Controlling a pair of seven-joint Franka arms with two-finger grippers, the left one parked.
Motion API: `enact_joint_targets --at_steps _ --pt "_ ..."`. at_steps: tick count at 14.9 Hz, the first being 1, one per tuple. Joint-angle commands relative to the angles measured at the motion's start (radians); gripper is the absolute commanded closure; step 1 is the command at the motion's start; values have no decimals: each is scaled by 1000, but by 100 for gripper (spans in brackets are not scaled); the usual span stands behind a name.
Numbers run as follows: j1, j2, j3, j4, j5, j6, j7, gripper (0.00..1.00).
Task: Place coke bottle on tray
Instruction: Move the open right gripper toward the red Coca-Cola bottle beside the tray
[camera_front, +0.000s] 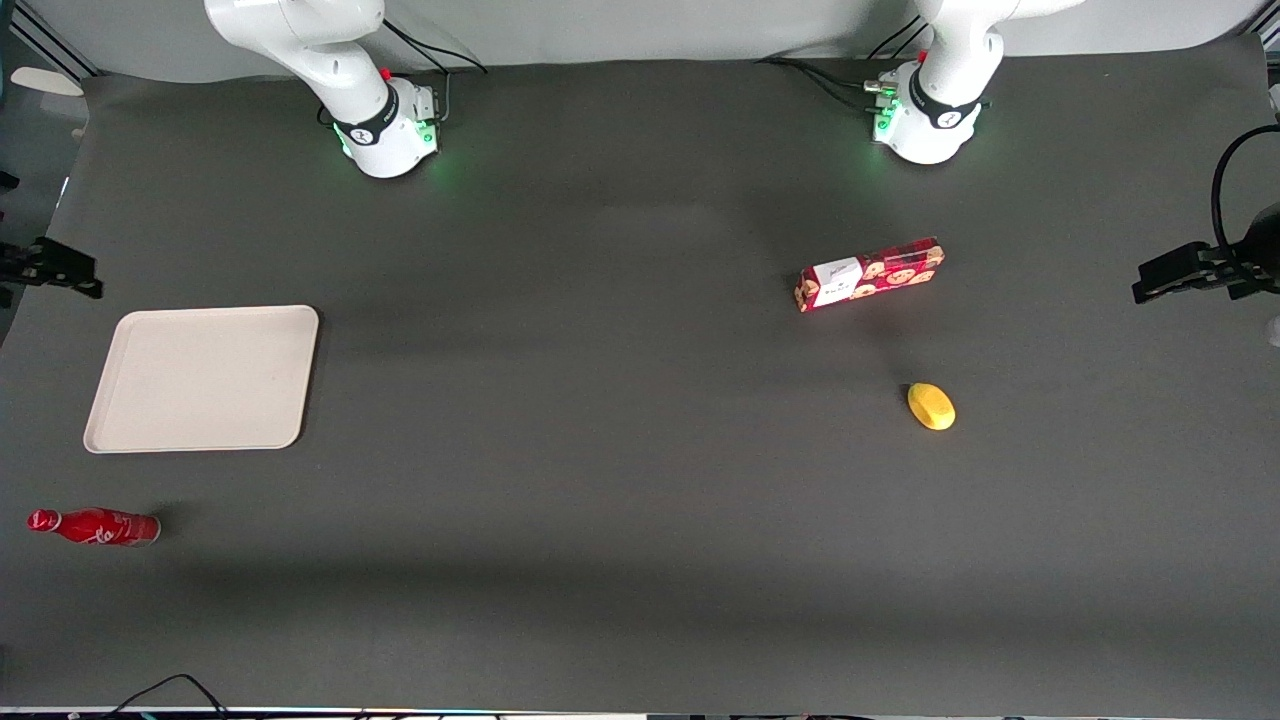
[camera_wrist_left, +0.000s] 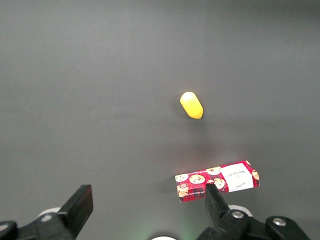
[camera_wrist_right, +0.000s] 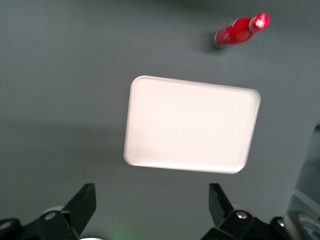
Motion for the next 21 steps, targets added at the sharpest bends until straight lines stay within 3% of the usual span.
enact_joint_targets --at_steps 1,4,9,13,16,21 --pt "9 104 -139 15 -7 138 -304 0" --pt "9 197 -212 18 19 294 -498 0" --pt "7 365 -260 70 229 475 -773 0" --pt "-8 417 -261 70 275 572 -914 0" --pt "-27 484 -289 95 439 611 -1082 0" --pt "-114 615 -278 251 465 609 -1089 0"
